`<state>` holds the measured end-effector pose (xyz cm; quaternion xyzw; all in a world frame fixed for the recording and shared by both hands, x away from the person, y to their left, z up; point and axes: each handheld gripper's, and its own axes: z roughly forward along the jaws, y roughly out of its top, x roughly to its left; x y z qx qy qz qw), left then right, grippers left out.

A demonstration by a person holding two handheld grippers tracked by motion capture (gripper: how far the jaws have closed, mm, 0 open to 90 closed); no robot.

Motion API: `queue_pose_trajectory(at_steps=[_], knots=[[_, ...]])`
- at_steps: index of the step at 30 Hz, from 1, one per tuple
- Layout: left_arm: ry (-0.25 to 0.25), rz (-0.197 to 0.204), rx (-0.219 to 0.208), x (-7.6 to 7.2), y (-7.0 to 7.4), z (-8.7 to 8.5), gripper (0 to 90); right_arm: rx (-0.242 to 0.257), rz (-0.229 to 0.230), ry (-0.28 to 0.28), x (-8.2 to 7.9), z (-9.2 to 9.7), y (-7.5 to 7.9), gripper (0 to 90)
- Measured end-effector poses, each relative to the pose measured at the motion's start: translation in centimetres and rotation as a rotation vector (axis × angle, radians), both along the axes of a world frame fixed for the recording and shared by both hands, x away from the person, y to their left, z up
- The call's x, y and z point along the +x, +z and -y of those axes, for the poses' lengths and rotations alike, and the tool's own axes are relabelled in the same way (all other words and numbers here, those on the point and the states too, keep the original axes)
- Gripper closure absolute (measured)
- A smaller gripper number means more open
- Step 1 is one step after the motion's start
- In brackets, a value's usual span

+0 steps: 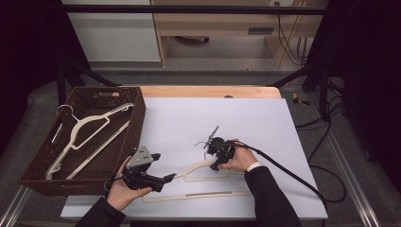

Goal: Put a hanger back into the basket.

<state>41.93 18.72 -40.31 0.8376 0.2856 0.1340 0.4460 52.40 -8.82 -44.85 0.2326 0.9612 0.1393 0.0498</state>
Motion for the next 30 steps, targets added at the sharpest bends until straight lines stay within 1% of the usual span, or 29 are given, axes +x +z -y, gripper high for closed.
queue_pose_trajectory(at_steps=[1,3,4,7,8,9,12,15,16,21,26,28,30], knots=[[-0.001,0.000,0.000,0.0,0.0,0.0,13.6,-0.001,-0.012,-0.018,-0.1,-0.2,0.0,47.5],[-0.002,-0.001,0.001,0.0,0.0,0.0,13.5,0.001,-0.019,0.008,-0.1,-0.3,0.0,49.2],[-0.001,0.001,0.001,0.0,0.0,0.0,13.6,-0.012,-0.021,0.012,-0.1,-0.4,0.0,50.4],[-0.002,-0.001,0.006,0.0,0.0,0.0,13.7,-0.026,-0.024,0.031,-0.1,-0.7,0.1,54.0],[-0.005,-0.002,0.006,0.0,0.0,-0.1,13.7,-0.037,-0.038,0.027,-0.2,-0.9,0.1,55.7],[-0.005,-0.004,0.007,0.1,0.0,-0.1,13.7,-0.042,-0.041,0.036,-0.1,-1.0,0.2,57.2],[-0.006,-0.005,0.007,0.1,0.0,-0.1,13.7,-0.078,-0.062,0.041,0.0,-1.5,0.3,59.8],[-0.007,-0.004,0.005,0.0,0.0,-0.1,13.7,-0.087,-0.079,0.042,0.2,-1.6,0.3,61.1],[-0.007,-0.003,0.006,0.0,0.0,-0.1,13.8,-0.085,-0.081,0.035,0.2,-1.6,0.3,62.1],[-0.008,-0.004,0.009,0.0,0.0,-0.1,13.8,-0.085,-0.071,0.039,0.2,-1.5,0.3,66.1],[-0.013,-0.006,0.014,0.1,-0.1,0.1,13.8,-0.089,-0.078,0.050,0.2,-1.6,0.3,71.5],[-0.015,-0.005,0.017,0.1,-0.1,0.1,13.8,-0.087,-0.077,0.056,0.3,-1.6,0.3,71.6],[-0.016,-0.006,0.017,0.1,-0.1,0.1,13.8,-0.097,-0.079,0.056,0.3,-1.7,0.4,71.5]])
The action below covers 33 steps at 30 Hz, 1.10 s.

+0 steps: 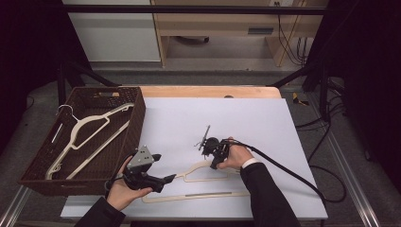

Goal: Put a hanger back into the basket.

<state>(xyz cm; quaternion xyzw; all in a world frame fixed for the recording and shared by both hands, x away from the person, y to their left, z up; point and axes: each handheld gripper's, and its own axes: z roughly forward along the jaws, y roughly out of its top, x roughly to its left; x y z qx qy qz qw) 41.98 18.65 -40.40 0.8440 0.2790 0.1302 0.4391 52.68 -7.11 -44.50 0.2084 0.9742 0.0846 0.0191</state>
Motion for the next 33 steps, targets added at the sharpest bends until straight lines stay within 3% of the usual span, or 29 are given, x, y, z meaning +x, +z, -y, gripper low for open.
queue_pose_trajectory(at_steps=[8,21,23,33], knots=[[0.000,-0.002,0.001,0.04,-0.08,0.07,13.8,-0.016,0.027,0.028,-0.30,-0.25,-0.04,70.0],[-0.016,-0.005,0.010,0.01,-0.20,0.35,13.8,-0.047,0.022,0.036,-0.18,-0.70,-0.12,73.2],[-0.013,-0.004,0.009,0.01,-0.21,0.32,13.8,-0.061,0.012,0.013,-0.24,-0.91,-0.03,73.7],[-0.008,-0.002,0.004,0.06,-0.08,0.07,13.8,-0.056,0.009,0.073,-0.31,-0.62,0.19,74.2]])
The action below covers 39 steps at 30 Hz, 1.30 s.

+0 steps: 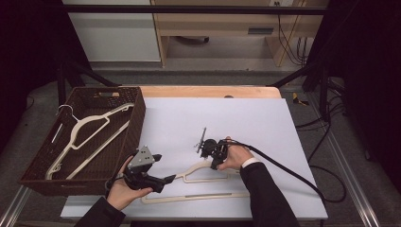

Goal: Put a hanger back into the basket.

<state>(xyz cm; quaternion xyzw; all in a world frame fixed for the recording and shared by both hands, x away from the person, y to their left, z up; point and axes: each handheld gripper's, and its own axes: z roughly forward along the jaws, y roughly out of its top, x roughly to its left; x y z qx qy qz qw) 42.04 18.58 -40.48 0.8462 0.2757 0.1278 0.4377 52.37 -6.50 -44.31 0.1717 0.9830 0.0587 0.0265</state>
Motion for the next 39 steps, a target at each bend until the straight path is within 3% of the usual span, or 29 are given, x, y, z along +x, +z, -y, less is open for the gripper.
queue_pose_trajectory(at_steps=[4,9,15,16,19,27,39], knots=[[-0.002,0.003,-0.004,0.0,0.1,0.0,13.9,0.008,0.007,0.000,-0.2,0.3,0.6,74.2],[-0.005,-0.005,-0.006,0.0,0.4,-0.1,14.0,0.045,0.033,0.030,-0.8,1.1,2.5,74.2],[-0.032,-0.024,-0.038,0.2,1.7,-0.2,14.2,0.051,0.082,0.055,-2.5,1.7,4.6,74.2],[-0.036,-0.025,-0.039,0.2,1.9,-0.2,14.2,0.049,0.072,0.064,-2.6,1.8,4.8,74.2],[-0.052,-0.029,-0.039,0.4,2.5,0.3,14.5,0.057,0.103,0.097,-3.6,1.6,5.8,74.2],[-0.121,-0.089,-0.024,0.7,3.6,2.0,15.4,0.088,0.147,0.215,-5.9,0.7,7.5,74.1],[-0.189,-0.215,0.043,2.2,4.2,4.4,19.5,0.096,0.227,0.268,-8.1,0.3,9.6,74.1]])
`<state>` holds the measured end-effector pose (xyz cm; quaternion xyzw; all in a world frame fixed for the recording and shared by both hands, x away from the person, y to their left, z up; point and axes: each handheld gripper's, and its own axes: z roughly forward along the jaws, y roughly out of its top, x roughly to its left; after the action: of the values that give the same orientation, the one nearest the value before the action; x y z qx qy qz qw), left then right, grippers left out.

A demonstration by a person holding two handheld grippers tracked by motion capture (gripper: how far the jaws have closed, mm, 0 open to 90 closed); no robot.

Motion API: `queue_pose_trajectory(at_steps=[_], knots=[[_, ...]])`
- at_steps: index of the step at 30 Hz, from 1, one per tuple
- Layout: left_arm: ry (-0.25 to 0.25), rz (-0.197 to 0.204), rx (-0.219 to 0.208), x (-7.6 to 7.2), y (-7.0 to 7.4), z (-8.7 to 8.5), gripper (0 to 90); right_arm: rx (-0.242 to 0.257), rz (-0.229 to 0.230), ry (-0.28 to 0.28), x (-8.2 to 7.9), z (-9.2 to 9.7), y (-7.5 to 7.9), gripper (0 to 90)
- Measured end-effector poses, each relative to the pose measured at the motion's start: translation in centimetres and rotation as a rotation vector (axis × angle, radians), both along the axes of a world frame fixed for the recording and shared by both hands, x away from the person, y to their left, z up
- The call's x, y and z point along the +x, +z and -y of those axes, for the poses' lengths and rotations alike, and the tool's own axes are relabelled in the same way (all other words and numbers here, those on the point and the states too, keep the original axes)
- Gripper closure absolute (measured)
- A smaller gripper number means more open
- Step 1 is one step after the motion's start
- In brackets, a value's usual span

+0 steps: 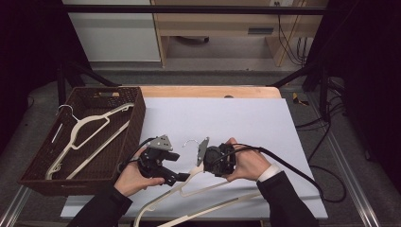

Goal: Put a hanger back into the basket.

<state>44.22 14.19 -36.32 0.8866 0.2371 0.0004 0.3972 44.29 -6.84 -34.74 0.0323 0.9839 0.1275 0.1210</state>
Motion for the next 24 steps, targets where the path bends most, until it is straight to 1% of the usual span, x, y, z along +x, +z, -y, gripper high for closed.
queue_pose_trajectory(at_steps=[1,2,3,5,7,11,13,14,15,16,17,18,19,20,21,22,23,24], knots=[[-0.005,-0.015,0.003,0.1,0.0,0.2,20.1,0.004,0.011,0.011,-0.1,0.0,0.2,74.1],[-0.007,-0.021,0.000,0.2,-0.1,0.4,21.1,0.013,0.014,0.007,-0.2,-0.1,0.4,74.1],[-0.019,-0.031,0.014,0.4,-0.1,0.5,21.9,0.011,0.019,0.017,-0.2,-0.2,0.6,74.1],[-0.022,-0.056,0.009,0.5,-0.2,0.9,24.7,0.017,0.033,0.023,-0.4,-0.3,0.9,74.1],[-0.038,-0.082,0.008,0.6,-0.4,1.2,28.3,0.026,0.046,0.026,-0.6,-0.4,1.1,74.1],[-0.058,-0.127,0.023,0.8,-0.7,1.8,36.2,0.034,0.059,0.034,-0.7,-0.6,1.4,74.1],[-0.062,-0.152,0.027,0.9,-0.8,2.0,40.4,0.041,0.058,0.031,-0.8,-0.7,1.6,74.0],[-0.066,-0.163,0.024,1.0,-0.8,2.0,43.9,0.050,0.063,0.036,-0.8,-0.7,1.6,74.0],[-0.066,-0.179,0.020,1.1,-0.9,2.1,45.7,0.041,0.061,0.041,-0.8,-0.7,1.7,74.0],[-0.063,-0.185,0.019,1.1,-0.9,2.1,48.2,0.051,0.066,0.042,-0.9,-0.8,1.8,74.0],[-0.066,-0.203,0.015,1.2,-0.9,2.2,50.4,0.053,0.069,0.043,-0.9,-0.8,1.8,74.0],[-0.062,-0.208,0.014,1.3,-1.0,2.2,53.1,0.064,0.083,0.051,-0.9,-0.8,1.8,74.0],[-0.063,-0.229,0.007,1.3,-1.0,2.2,55.5,0.062,0.076,0.049,-0.9,-0.9,1.9,74.0],[-0.062,-0.239,0.001,1.3,-1.0,2.2,58.7,0.068,0.088,0.051,-1.0,-0.9,2.0,74.0],[-0.062,-0.239,0.001,1.3,-1.0,2.2,60.9,0.068,0.088,0.051,-1.0,-0.9,2.0,74.0],[-0.072,-0.259,-0.019,1.3,-0.9,2.2,66.2,0.066,0.100,0.058,-1.0,-1.0,2.1,73.9],[-0.077,-0.265,-0.027,1.2,-0.8,2.2,70.1,0.067,0.092,0.052,-1.0,-1.0,2.2,73.9],[-0.077,-0.270,-0.027,1.2,-0.7,2.2,72.9,0.069,0.100,0.059,-1.0,-1.0,2.2,73.9]])
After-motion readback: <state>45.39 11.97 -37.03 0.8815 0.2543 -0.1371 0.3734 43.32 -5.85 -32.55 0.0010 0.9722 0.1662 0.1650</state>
